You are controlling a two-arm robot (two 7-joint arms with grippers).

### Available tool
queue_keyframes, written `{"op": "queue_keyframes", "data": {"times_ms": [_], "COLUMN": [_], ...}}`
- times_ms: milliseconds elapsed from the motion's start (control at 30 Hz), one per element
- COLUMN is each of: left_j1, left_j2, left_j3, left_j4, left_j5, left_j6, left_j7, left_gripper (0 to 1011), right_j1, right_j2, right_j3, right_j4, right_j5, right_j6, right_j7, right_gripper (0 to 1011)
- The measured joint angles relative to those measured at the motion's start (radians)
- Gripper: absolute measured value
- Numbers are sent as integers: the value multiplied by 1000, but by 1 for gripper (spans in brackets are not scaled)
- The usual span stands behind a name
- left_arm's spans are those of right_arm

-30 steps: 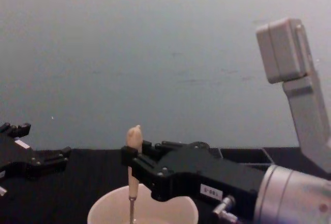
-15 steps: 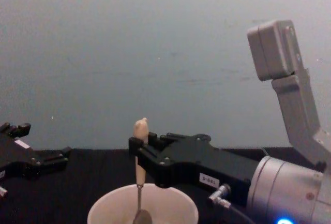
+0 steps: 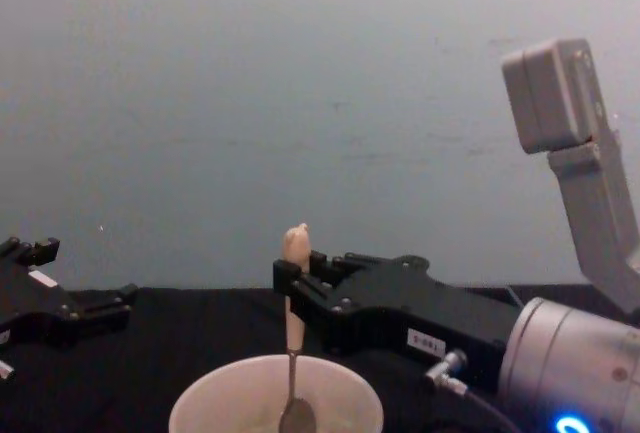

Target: Pick up the stirring spoon with one hand, stir inside the cup, then place it back in its original position.

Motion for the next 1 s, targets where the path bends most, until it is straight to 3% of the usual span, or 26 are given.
{"op": "queue_keyframes", "data": {"times_ms": [400, 1000], "left_j1": [0, 0], "left_j2": [0, 0], "left_j3": [0, 0], "left_j4": [0, 0], "left_j5": [0, 0], "left_j6": [0, 0], "left_j7": [0, 0], "left_gripper": [1001, 1001], "right_j1": [-9, -58], "right_j2": [6, 79], "right_j3": [14, 105], "right_j4": [-23, -243], "right_j5": [15, 166], "right_j6": [6, 10], "right_j7": [6, 21], "right_gripper": [213, 213]}}
